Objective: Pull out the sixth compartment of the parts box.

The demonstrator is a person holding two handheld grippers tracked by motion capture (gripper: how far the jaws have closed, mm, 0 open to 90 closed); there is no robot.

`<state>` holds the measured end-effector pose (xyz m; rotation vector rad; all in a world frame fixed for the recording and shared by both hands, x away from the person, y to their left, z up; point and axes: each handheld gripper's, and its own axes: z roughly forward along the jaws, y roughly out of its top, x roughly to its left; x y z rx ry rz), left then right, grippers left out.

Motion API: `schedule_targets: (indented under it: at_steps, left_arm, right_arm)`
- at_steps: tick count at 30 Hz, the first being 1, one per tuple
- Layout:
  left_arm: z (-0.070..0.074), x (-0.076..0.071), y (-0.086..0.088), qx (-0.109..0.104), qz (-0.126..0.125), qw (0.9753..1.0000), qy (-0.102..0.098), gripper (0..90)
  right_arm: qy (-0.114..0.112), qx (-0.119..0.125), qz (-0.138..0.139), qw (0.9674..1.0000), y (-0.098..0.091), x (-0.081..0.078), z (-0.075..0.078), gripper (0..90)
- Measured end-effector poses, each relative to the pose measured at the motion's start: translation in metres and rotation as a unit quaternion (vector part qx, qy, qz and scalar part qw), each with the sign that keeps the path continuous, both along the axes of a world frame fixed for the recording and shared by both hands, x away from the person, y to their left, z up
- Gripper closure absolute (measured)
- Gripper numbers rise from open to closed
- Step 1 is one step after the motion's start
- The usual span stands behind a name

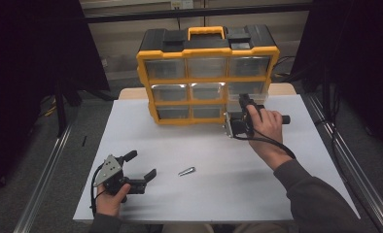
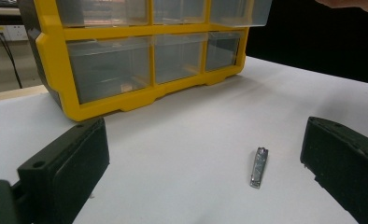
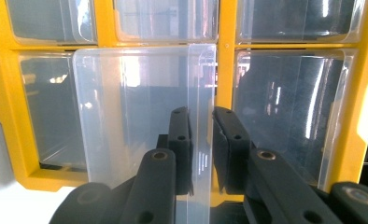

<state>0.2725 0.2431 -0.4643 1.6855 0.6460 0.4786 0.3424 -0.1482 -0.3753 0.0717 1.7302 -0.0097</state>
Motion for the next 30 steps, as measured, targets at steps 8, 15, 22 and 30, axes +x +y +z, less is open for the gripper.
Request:
schedule_targets:
  at_steps: [8,15,22,30]
  left_arm:
    - [0.0,-0.0006,-0.0013,-0.007,0.006,1.0,0.002,1.2]
    - [-0.0002,-0.0007,-0.0017,-0.009,0.004,0.9999,0.003,1.2]
    - [-0.0003,-0.0005,-0.0018,-0.01,0.002,0.9999,0.004,1.3]
    - [-0.0004,-0.0006,-0.002,-0.007,0.004,1.0,0.004,1.2]
  right_arm:
    - [0.0,0.004,-0.002,1.0,-0.0003,-0.0027,-0.0009,78.3]
    - [0.001,0.005,0.004,1.0,-0.0012,-0.0043,-0.0001,78.3]
    - [0.001,0.007,0.003,1.0,-0.0017,-0.0069,-0.0001,78.3]
    - [0.002,0.003,0.009,1.0,-0.0018,-0.0086,0.0017,78.3]
